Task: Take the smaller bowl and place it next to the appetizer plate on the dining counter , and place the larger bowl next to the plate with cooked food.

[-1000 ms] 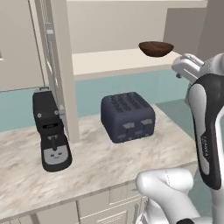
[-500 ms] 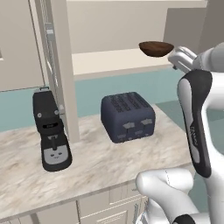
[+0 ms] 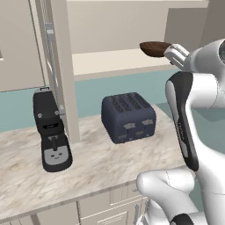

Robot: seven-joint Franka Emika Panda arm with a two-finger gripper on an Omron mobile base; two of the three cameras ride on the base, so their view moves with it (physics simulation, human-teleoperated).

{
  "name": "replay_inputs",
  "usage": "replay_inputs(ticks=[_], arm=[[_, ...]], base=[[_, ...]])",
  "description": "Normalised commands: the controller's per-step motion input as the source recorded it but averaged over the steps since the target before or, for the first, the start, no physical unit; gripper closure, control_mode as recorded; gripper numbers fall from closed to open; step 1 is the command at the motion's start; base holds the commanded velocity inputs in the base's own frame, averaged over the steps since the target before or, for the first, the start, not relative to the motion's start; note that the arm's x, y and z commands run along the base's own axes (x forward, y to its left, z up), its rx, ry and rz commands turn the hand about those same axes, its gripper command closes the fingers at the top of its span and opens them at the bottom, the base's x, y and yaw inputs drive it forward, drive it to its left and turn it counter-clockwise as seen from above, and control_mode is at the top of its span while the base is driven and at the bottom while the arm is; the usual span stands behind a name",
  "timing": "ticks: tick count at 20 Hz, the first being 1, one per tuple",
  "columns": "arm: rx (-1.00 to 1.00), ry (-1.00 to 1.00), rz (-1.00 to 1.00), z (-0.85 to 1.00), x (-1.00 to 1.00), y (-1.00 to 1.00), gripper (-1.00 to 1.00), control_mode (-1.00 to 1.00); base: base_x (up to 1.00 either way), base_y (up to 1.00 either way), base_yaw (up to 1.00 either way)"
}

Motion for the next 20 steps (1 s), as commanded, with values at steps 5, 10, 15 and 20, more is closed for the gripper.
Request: replay_inputs(ticks=[5,10,15,20], arm=[[0.05,0.00,-0.06,0.22,0.48,-0.16,-1.00,-1.00],[0.08,0.04,0.00,0.07,0.38,-0.11,-1.00,-1.00],[0.07,0.07,0.03,0.00,0.39,-0.04,-1.00,-1.00],[0.03,0.06,0.08,0.00,0.36,-0.02,-1.00,-1.00]], base=[[0.00,0.00,0.00],[0.00,0.00,0.00],[0.00,0.00,0.00],[0.00,0.00,0.00]])
